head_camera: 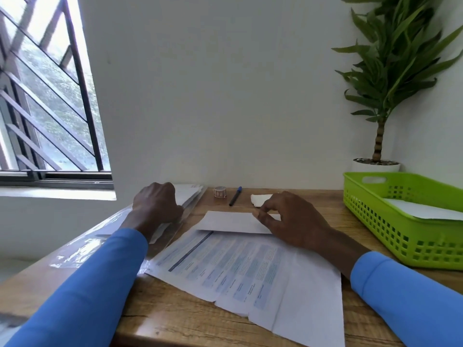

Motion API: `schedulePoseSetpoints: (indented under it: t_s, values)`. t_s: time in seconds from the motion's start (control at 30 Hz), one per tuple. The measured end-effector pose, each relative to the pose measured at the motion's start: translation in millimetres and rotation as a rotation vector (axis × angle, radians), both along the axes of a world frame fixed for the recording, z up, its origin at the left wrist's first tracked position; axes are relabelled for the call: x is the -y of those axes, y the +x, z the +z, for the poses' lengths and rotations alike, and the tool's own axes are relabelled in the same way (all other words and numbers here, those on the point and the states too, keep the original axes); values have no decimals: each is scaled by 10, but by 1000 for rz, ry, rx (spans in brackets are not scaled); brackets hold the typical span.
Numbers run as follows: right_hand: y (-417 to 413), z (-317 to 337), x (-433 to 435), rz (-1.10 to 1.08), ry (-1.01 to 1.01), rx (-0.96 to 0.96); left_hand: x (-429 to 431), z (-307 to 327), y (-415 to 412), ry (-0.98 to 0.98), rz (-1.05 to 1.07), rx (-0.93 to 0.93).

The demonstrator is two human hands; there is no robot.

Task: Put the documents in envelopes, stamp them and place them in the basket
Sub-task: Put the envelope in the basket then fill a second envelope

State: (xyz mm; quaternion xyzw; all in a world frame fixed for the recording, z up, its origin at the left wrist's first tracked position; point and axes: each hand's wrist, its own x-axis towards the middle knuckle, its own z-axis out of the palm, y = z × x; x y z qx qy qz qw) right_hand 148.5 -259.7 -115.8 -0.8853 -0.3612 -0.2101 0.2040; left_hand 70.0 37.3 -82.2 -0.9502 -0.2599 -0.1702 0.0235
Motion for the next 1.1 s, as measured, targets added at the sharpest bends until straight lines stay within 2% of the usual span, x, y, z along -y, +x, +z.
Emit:
schedulePoseSetpoints:
  t_s: [0.07,0.17,0.27,0.33,0.43,0.47,0.53,0.6,0.63,0.73,0.83,0.87,0.93,1.03,1.1]
  values:
    - [31,-12,7,0,9,-13,60,13,-13,66,-34,62]
    - [86,-15,14,-10,23,-15,208,116,-45,232,-73,252]
    - [123,24,42,-9,172,-82,366,274,-33,310,-171,481]
    - [149,46,61,-7,283,-147,514,381,-15,276,-292,690]
    - [213,63,81,54,494,-297,774,575,58,-9,-517,998]
    - [214,89,92,103,595,-381,844,629,133,-183,-570,1045]
    - [191,162,96,227,802,-605,979,702,286,-682,-694,1069]
    - [173,234,104,342,1007,-858,1124,667,417,-1121,-757,984]
    - [160,270,106,392,1102,-992,1197,608,474,-1237,-747,915]
    - [127,291,156,546,1264,-1215,1416,245,649,-1403,-715,747]
    - [103,311,238,548,1334,-1228,1596,-162,745,-1487,-703,546]
    - [125,294,270,487,1341,-1189,1647,-262,763,-1512,-704,496]
    - [196,268,308,378,1324,-1160,1693,-365,775,-1458,-681,533]
    - [307,225,279,152,1272,-1003,1585,-324,767,-1083,-603,725]
    - [357,192,267,7,1252,-834,1483,-257,720,-834,-631,731]
